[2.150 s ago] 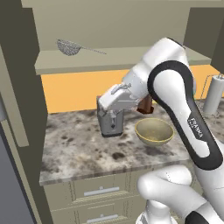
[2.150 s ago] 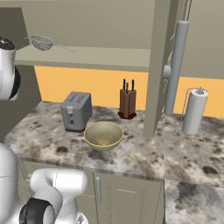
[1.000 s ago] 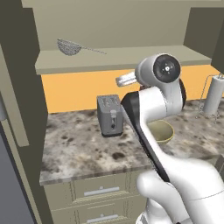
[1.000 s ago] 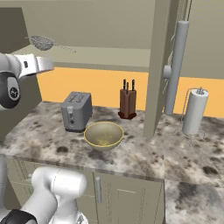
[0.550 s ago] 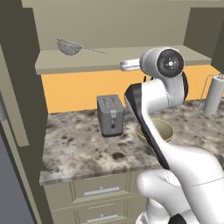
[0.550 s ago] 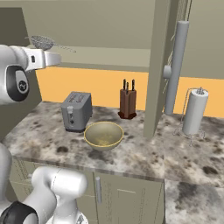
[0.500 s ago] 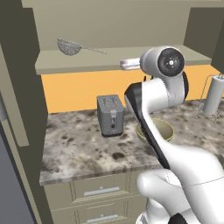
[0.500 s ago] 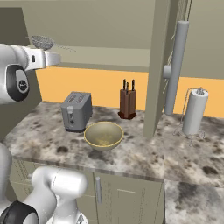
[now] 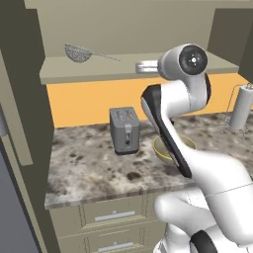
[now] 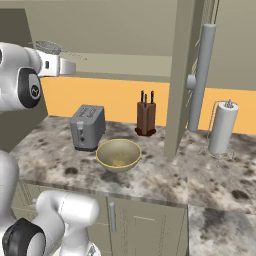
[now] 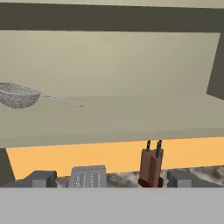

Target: Open the cabinet and setup a tea strainer by placing it in the bowl upright.

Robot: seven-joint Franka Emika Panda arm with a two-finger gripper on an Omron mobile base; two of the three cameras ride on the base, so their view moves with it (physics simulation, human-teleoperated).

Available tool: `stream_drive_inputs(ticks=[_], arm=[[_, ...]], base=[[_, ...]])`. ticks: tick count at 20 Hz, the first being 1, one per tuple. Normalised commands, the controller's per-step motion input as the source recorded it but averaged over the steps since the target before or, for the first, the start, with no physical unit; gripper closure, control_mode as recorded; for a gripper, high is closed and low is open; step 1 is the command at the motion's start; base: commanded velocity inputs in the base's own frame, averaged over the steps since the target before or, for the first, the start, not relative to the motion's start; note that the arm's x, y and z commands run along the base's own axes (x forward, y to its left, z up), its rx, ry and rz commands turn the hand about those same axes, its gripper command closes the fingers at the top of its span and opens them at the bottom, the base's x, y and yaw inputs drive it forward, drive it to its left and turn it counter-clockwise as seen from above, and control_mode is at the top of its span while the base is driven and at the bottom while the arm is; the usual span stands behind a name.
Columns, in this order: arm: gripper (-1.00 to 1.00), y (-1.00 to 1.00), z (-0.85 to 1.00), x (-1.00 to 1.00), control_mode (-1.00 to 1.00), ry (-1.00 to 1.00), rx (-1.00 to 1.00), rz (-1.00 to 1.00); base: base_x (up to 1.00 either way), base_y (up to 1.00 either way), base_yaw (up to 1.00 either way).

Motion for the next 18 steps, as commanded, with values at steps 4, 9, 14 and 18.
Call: stream_drive_inputs(ticks=[4, 9, 14, 18], arm=[[-1.00, 0.00, 0.00, 0.26, -1.00, 0.03, 0.00, 0.04], [-1.00, 0.00, 0.00, 0.30, -1.00, 0.16, 0.00, 0.17], [-1.00, 0.00, 0.00, 0.30, -1.00, 0.14, 0.00, 0.21], [-1.00, 0.03, -0.07, 0.21, -1.00, 0.01, -0.01, 0.16]], base=[[0.00, 0.00, 0.00], [0.00, 0.00, 0.00], [0.00, 0.00, 0.00], [0.00, 0.00, 0.00]])
